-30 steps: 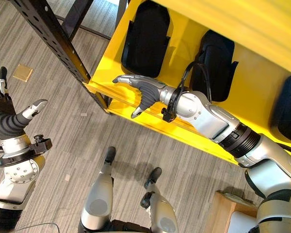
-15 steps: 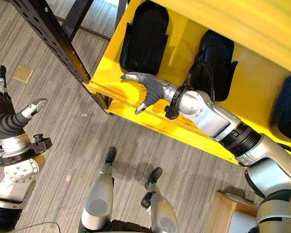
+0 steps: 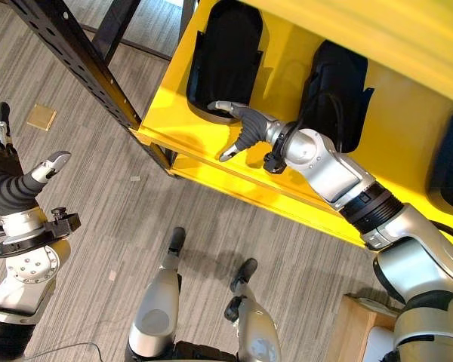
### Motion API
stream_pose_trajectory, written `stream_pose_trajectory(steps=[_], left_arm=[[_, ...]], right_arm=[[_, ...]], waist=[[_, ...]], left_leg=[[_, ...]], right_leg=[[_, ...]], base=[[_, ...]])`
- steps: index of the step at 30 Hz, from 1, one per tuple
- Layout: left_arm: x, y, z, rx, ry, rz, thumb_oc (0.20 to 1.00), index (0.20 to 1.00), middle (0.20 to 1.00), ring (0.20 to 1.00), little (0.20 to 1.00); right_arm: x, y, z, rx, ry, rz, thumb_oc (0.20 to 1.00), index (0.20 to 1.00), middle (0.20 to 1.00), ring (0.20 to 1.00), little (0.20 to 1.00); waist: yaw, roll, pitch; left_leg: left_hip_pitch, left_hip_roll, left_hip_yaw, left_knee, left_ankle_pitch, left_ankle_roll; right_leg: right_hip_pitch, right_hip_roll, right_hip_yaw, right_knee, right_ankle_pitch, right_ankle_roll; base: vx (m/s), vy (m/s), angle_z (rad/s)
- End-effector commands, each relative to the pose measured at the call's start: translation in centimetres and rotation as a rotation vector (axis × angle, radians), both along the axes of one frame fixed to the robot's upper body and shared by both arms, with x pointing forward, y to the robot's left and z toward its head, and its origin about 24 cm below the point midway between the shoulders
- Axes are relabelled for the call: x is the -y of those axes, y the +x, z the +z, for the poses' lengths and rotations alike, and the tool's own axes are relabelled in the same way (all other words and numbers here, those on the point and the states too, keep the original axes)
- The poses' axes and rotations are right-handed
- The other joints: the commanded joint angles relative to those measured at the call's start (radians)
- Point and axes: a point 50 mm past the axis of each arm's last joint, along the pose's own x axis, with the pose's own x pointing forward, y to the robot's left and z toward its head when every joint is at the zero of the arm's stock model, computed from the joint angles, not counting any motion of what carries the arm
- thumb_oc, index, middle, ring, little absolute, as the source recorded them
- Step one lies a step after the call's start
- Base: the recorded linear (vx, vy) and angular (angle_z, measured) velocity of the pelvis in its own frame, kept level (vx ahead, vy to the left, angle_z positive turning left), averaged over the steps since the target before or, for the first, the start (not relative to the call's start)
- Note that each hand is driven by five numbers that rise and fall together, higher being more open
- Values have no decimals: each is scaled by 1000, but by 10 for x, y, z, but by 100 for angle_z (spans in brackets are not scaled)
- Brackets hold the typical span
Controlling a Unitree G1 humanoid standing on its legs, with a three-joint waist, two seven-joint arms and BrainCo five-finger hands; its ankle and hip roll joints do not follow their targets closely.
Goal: Move parts from the plastic box to the shelf.
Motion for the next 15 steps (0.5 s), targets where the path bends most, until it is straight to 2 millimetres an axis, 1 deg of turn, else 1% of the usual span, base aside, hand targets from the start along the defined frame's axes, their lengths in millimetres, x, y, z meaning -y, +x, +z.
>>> stream_pose_trajectory(steps=[1,10,12,13,15], left_arm=[[2,-10,-3,21,-42,-16,1000,1000,1000,1000,1000],[4,-10,-4,16,-44,-21,1000,1000,1000,1000,1000],[6,-10,-5,20,-46,-25,1000,1000,1000,1000,1000],[6,-11,-5,24,-52,-26,1000,1000,1000,1000,1000],[7,-11,-5,29,-63,-26,1000,1000,1000,1000,1000]], right_arm=[[-25,-8,36,131,-32,98,1000,1000,1000,1000,1000],[-26,-5,41,193,-4,75,1000,1000,1000,1000,1000],[-30,-6,52,282,83,72,1000,1000,1000,1000,1000],[-34,-10,61,359,143,103,1000,1000,1000,1000,1000],[-39,-18,73,430,215,159,1000,1000,1000,1000,1000]], waist=[[-10,22,-27],[-6,29,-27],[-4,37,-27],[-4,44,-27],[-4,51,-27]], left_leg=[[-16,-61,52,34,-36,50],[-19,-63,51,36,-36,52],[-16,-66,52,30,-34,54],[-14,-67,51,28,-34,55],[-13,-70,50,27,-35,56]], right_leg=[[-28,12,3,132,-66,1],[-32,8,0,134,-65,2],[-32,7,1,131,-63,1],[-31,6,1,130,-63,1],[-32,4,2,131,-64,0]], base=[[0,0,0],[0,0,0],[-7,44,0],[-11,55,0],[-15,62,0]])
